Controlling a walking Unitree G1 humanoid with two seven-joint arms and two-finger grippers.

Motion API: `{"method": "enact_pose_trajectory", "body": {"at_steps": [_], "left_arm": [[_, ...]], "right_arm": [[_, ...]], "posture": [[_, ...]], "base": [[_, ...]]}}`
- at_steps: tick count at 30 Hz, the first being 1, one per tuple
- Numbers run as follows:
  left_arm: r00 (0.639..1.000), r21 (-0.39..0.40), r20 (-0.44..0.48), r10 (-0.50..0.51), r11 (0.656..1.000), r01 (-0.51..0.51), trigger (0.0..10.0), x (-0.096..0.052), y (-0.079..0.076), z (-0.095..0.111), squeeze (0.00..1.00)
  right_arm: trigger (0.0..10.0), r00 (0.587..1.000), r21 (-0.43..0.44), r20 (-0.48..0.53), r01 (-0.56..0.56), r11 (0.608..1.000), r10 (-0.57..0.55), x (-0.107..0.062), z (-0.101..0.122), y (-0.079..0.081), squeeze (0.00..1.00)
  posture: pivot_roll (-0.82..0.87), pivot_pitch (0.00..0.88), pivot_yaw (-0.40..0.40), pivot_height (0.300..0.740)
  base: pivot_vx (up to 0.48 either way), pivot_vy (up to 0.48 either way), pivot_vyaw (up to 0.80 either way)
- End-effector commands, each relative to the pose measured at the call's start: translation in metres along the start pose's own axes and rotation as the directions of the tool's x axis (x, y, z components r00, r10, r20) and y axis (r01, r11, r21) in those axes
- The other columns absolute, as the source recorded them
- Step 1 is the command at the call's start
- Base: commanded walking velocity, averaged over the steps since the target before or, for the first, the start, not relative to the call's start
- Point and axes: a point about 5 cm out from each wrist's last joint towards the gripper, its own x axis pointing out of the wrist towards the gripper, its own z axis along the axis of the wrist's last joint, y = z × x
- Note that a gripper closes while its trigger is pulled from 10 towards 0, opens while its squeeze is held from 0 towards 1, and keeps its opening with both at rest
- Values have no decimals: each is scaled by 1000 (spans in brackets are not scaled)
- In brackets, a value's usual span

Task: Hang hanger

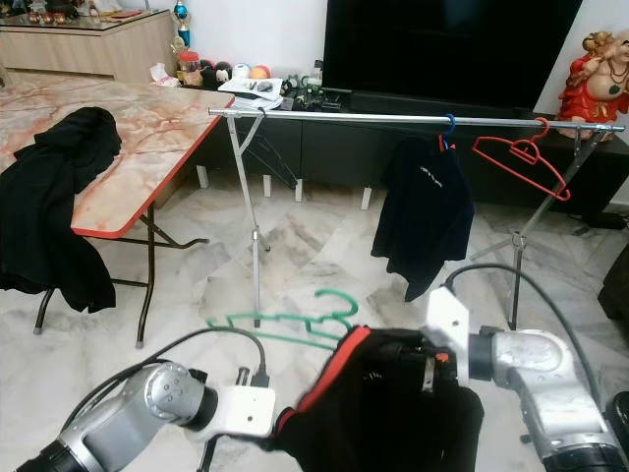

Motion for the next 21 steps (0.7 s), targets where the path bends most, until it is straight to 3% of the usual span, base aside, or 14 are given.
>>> {"method": "enact_pose_trajectory", "body": {"at_steps": [1, 2, 12, 17, 21], "left_arm": [[1000, -15, 3, 10, 1000, -10, 10000, -6, 4, -3, 0], [999, -30, 42, -12, 999, 13, 10000, -10, 2, 0, 1000], [995, -108, 98, -30, 993, 40, 10000, -34, -2, -4, 1000], [994, -132, 109, 21, 991, -6, 10000, -42, 5, -6, 1000], [982, -151, 164, 92, 986, -67, 10000, -46, 14, 2, 1000]], "right_arm": [[10000, 999, -51, -42, 31, 998, -33, 2, 1, -5, 0], [10000, 996, -68, -78, 31, 997, -36, 6, -3, -5, 0], [10000, 991, -137, -122, 30, 990, -47, 25, -7, -6, 0], [10000, 993, -148, -113, -35, 988, 18, 33, -4, -2, 0], [10000, 982, -161, -137, -150, 975, 128, 44, -4, 7, 0]], "posture": [[-4, 0, -63, 740], [-3, 0, -63, 740], [9, 0, -64, 740], [18, 0, -64, 740], [46, 0, -77, 740]], "base": [[0, 0, 0], [0, 0, 0], [0, 0, 0], [0, 0, 0], [0, 0, 0]]}}
